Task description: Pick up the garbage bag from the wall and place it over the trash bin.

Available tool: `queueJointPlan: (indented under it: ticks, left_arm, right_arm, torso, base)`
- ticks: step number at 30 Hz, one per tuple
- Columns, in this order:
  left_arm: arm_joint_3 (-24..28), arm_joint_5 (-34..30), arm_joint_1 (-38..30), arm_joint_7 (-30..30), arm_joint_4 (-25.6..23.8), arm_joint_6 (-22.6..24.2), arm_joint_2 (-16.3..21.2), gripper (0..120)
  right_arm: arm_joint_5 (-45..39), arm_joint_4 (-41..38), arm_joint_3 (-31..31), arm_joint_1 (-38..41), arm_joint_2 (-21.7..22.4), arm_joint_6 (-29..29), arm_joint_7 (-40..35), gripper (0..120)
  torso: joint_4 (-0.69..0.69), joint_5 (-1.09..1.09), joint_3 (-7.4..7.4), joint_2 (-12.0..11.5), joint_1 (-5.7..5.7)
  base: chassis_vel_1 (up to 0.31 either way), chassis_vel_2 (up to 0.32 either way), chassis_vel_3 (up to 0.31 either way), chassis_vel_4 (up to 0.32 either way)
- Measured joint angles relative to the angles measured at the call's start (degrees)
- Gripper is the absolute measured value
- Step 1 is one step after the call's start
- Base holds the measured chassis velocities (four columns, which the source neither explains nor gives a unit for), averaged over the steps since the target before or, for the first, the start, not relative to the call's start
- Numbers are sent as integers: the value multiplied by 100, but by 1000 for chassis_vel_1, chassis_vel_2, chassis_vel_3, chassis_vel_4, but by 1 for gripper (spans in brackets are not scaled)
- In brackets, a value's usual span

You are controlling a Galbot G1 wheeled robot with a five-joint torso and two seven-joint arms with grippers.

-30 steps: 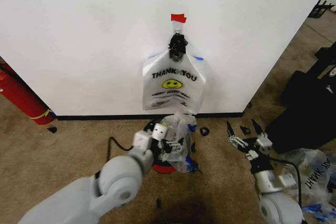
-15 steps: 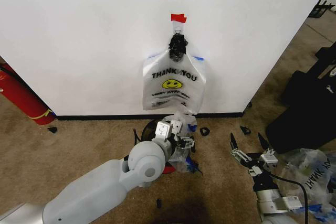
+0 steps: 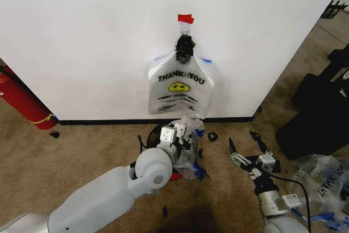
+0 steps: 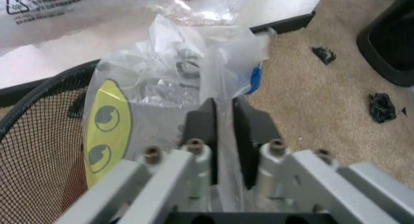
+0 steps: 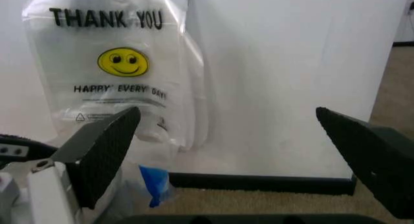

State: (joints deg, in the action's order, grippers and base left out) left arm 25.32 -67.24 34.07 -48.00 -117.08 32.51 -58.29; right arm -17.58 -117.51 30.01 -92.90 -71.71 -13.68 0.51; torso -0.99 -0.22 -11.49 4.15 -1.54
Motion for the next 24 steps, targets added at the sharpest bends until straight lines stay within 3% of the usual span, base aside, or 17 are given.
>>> queueJointPlan:
  ticks: [2, 6, 10, 18, 24]
  left_arm:
    - [-15, -3, 33, 15, -22, 1, 18, 0]
    - [-67, -14, 82, 32, -72, 3, 39, 0]
    - [-154, 4, 203, 62, -139, 2, 44, 0]
    - [-96, 25, 151, 131, -119, -25, -46, 0]
    - [-70, 28, 145, 144, -33, -58, -105, 0]
  right_arm:
    - [-42, 4, -71, 70, 70, 116, -106, 100]
    - [-262, 13, -195, 189, 173, 308, -215, 100]
    - [-1147, 13, -555, 546, 383, 1093, -418, 100]
    - [-1818, 363, -1007, 1314, 907, 2197, -703, 100]
    - [-1967, 564, -1548, 1814, 1134, 2483, -732, 100]
  torso:
    - [0, 0, 0, 0, 0]
    - [0, 0, 0, 0, 0]
    - [1, 0, 0, 0, 0]
    - [0, 0, 0, 0, 0]
    - [0, 0, 0, 0, 0]
  base:
    - [0, 0, 0, 0]
    - [0, 0, 0, 0]
    - [0, 0, 0, 0]
    - [0, 0, 0, 0]
    - [0, 0, 0, 0]
